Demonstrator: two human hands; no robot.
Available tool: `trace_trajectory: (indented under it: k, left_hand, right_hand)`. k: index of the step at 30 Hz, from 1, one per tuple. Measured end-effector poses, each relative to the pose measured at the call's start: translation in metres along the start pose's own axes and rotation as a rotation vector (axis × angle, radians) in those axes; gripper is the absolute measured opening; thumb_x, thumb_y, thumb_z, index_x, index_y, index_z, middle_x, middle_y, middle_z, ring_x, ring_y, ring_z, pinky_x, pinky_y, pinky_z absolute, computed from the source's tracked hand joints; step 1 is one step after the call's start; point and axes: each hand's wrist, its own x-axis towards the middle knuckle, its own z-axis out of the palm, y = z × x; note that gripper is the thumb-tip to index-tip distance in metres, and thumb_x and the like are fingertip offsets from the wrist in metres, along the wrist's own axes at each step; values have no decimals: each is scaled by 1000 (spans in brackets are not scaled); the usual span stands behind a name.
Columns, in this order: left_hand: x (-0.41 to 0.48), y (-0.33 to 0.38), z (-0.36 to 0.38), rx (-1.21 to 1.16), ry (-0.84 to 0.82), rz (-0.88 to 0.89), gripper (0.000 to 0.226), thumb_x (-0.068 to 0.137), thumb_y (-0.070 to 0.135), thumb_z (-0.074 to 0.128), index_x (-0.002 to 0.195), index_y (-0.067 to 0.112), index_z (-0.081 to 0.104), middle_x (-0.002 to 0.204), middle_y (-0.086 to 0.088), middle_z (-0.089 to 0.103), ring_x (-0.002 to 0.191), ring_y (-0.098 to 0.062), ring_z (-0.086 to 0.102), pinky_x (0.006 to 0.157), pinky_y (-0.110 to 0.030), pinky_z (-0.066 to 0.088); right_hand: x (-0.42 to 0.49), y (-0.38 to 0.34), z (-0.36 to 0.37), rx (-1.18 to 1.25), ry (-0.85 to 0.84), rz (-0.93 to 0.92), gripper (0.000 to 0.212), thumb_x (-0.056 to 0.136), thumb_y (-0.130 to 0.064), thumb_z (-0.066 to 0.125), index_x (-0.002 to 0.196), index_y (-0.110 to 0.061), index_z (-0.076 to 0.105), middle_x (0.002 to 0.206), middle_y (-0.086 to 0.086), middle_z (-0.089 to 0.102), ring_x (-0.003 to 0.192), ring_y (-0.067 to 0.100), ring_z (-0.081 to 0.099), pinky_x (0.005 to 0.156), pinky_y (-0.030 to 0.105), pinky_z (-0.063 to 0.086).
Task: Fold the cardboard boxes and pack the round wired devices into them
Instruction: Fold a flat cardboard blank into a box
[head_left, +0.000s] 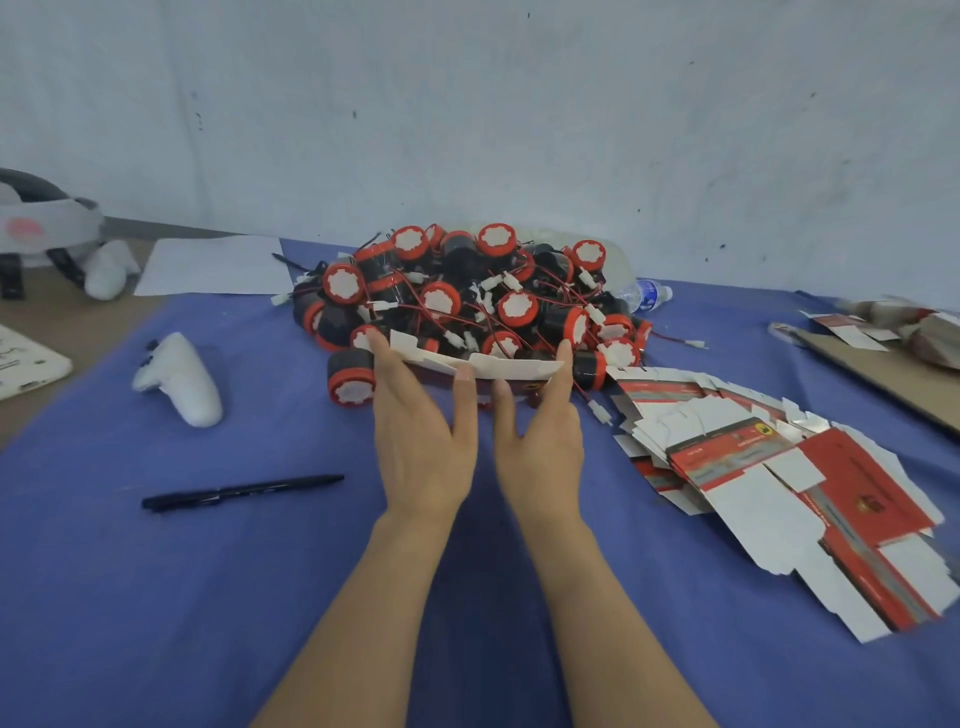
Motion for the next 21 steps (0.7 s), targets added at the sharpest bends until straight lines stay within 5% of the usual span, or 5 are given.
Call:
trace_trajectory:
  k: [4, 9, 17, 19, 21]
  left_hand:
    - [1, 1, 2, -37, 32, -14, 82, 90, 54, 39, 153, 14, 3, 156, -6, 24, 139, -23, 33, 105, -43, 42]
    - [8, 2, 1, -251, 154, -183, 49, 89, 28, 58, 131, 9, 39, 125, -2, 51, 112, -18, 53, 90, -34, 49]
    - [1, 2, 10, -286, -25, -29, 62, 90, 30, 30, 150, 16, 23, 150, -2, 36, 134, -15, 39, 107, -27, 40]
    - [1, 0, 10, -302, -48, -3, 59, 94, 33, 29, 150, 17, 27, 151, 0, 37, 137, -13, 36, 112, -38, 37]
    - [2, -2, 10, -340, -45, -6, 57, 96, 41, 28, 151, 24, 28, 151, 10, 36, 137, -4, 34, 113, -33, 34]
  right_hand:
    - [-2, 1, 3, 14, -21, 12, 72, 93, -46, 51, 152, -29, 13, 111, -1, 56, 104, 15, 51, 79, 21, 37]
    - [-4, -2, 6, -50, -61, -25, 57, 95, -41, 49, 147, -25, 32, 120, -2, 58, 109, 15, 50, 85, 27, 44]
    - [-5, -3, 7, 131, -122, 21, 57, 95, -50, 45, 146, -31, 30, 107, -9, 63, 98, 6, 58, 80, 25, 50]
    - [-3, -4, 5, 267, -81, 78, 38, 99, -46, 40, 130, -27, 49, 89, -23, 66, 85, -9, 59, 66, 7, 45]
    - [0, -10, -2, 439, -39, 148, 29, 102, -42, 34, 102, -42, 62, 89, -42, 60, 90, -23, 52, 59, 1, 41]
